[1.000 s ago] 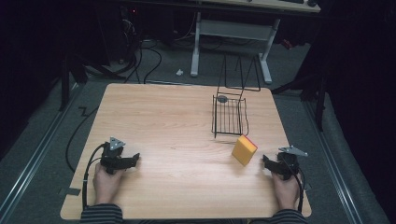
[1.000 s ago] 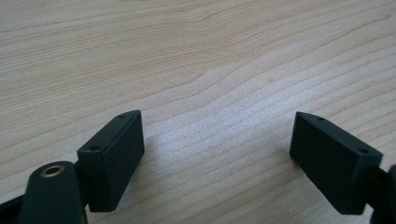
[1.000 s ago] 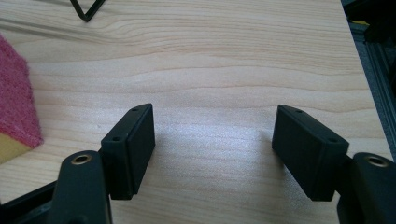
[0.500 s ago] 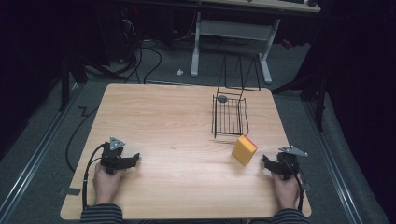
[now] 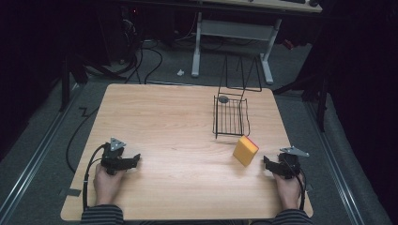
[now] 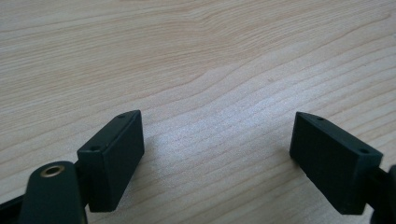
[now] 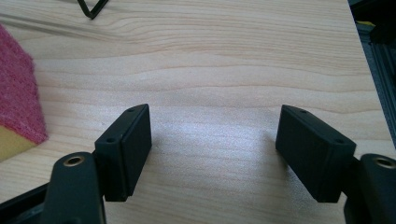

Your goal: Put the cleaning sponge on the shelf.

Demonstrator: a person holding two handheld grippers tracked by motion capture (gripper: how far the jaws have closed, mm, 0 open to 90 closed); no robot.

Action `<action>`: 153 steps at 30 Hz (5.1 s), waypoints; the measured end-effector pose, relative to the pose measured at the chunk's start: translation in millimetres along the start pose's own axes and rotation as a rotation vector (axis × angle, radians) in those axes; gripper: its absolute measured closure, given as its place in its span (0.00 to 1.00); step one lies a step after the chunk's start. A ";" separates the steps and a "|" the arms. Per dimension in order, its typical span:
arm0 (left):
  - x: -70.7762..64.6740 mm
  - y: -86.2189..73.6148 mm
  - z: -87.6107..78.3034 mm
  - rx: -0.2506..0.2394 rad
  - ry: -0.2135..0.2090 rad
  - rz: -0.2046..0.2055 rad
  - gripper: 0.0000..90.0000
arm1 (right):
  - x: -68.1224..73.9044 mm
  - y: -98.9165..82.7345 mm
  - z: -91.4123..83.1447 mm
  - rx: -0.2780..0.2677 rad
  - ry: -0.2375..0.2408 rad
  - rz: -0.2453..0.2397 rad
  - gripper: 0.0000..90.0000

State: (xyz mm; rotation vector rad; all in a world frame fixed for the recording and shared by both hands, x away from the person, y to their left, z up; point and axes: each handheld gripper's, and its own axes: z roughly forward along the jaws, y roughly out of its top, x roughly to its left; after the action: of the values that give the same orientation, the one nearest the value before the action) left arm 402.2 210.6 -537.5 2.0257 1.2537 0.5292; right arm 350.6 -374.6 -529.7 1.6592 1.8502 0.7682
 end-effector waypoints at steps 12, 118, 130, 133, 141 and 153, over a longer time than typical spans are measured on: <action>0.0 -0.1 -0.1 -0.001 0.000 -0.001 0.20 | 0.3 5.1 -6.4 -0.026 0.021 0.010 0.33; -0.1 -0.1 -0.1 -0.001 0.000 0.000 0.20 | 70.6 19.3 -23.9 -0.147 0.291 -0.110 0.33; -0.1 -0.1 0.0 0.000 0.000 0.000 0.20 | 71.5 21.4 -9.5 -0.129 0.305 -0.104 0.36; -0.1 -0.1 -0.1 0.000 0.000 0.000 0.20 | 71.6 21.3 -6.2 -0.124 0.307 -0.109 0.38; -0.1 -0.1 -0.1 0.000 0.000 0.000 0.20 | 75.2 19.7 1.2 -0.091 0.299 -0.119 0.46; -0.2 -0.1 -0.1 0.000 0.001 0.001 0.20 | 79.6 18.2 0.8 -0.100 0.284 -0.173 0.63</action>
State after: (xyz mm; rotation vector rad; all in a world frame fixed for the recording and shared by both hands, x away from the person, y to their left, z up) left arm 402.0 210.5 -537.6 2.0261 1.2535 0.5305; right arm 355.6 -293.9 -518.4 1.3622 2.0778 1.0453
